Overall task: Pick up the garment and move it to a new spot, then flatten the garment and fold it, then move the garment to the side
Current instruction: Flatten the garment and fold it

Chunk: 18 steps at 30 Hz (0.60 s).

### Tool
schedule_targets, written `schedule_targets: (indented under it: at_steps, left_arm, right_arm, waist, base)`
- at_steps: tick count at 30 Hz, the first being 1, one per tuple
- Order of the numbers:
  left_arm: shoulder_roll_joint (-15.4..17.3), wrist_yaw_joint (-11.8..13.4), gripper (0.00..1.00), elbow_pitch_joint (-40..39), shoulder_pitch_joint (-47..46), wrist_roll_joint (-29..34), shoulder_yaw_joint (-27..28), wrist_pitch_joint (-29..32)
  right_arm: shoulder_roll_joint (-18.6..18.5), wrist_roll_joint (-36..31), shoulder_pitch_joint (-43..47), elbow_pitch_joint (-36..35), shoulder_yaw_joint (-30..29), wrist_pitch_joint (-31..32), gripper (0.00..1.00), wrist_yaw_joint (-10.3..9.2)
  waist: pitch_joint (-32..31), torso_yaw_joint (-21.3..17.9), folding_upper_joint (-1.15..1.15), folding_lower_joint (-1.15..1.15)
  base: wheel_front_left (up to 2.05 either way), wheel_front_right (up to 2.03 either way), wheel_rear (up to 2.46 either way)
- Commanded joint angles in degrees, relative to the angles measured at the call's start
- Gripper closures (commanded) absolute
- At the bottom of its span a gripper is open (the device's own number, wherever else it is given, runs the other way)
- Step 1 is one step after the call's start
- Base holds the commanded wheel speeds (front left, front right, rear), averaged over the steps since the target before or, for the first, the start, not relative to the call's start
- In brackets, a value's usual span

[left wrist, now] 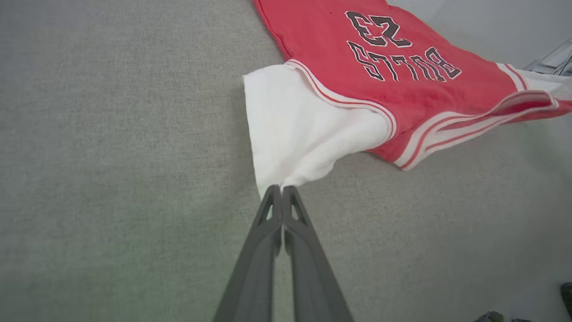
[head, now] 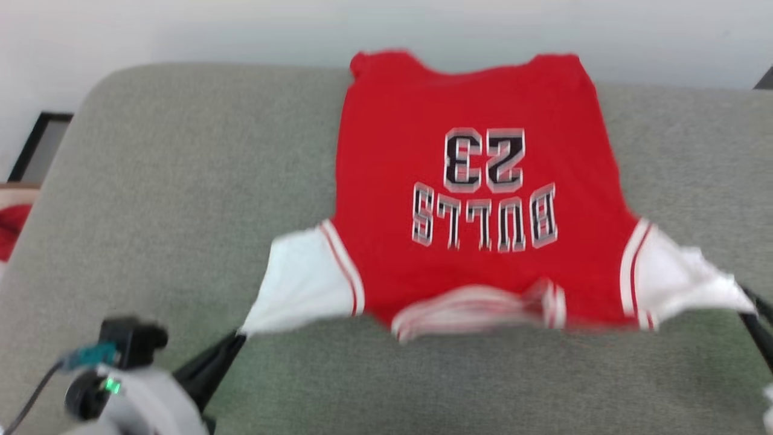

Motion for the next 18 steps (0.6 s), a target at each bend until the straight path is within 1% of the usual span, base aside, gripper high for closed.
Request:
schedule_targets:
  at_steps: [1,5,6,7,8,12,13,18]
  left_arm:
    - [1.18,1.34,1.00,-0.86,2.57,-0.97,0.38,-0.50]
    - [3.87,4.69,1.00,-3.62,8.53,-3.21,2.21,-1.05]
    - [3.87,4.69,1.00,-3.62,8.53,-3.21,2.21,-1.05]
    - [4.51,6.04,1.00,-5.74,11.96,-3.84,4.88,-1.20]
    - [4.52,6.50,1.00,-6.21,13.27,-3.93,5.53,-1.17]
    - [3.82,7.25,1.00,-7.64,16.51,-2.48,8.76,-1.13]
    - [3.61,7.38,1.00,-7.66,17.33,-2.01,9.20,-1.13]
    - [1.84,7.35,1.00,-7.19,19.17,0.20,11.45,-1.14]
  right_arm:
    - [0.02,-0.61,2.55,-0.70,-0.99,-0.05,1.00,-0.06]
    - [0.30,-1.23,8.67,-2.24,-4.09,0.23,1.00,-0.06]
    - [0.30,-1.23,8.67,-2.24,-4.09,0.23,1.00,-0.06]
    - [1.24,-1.03,12.01,-3.36,-6.72,0.58,1.00,-0.06]
    - [1.43,-1.19,13.09,-3.54,-7.23,0.88,1.00,-0.06]
    - [2.38,-2.01,15.97,-5.08,-8.66,1.76,1.00,-0.07]
    - [3.18,-1.99,16.44,-5.85,-8.74,2.24,1.00,-0.06]
    - [4.19,-1.89,17.71,-8.35,-8.73,4.36,1.00,-0.06]
  waist:
    - [-1.83,-1.16,0.00,0.00]
    - [-2.00,-1.29,0.00,0.00]
    - [-2.00,-1.29,0.00,0.00]
    - [-1.78,-1.08,0.00,0.00]
    - [-1.69,-0.97,0.00,0.00]
    - [-1.37,-0.57,0.00,0.00]
    - [-1.30,-0.50,0.00,0.00]
    - [-0.81,-0.34,0.00,0.00]
  base:
    - [0.00,0.00,0.00]
    - [0.00,0.00,0.00]
    - [0.00,0.00,0.00]
    - [0.00,0.00,0.00]
    - [0.00,0.00,0.00]
    - [0.00,0.00,0.00]
    - [0.00,0.00,0.00]
    - [0.00,0.00,0.00]
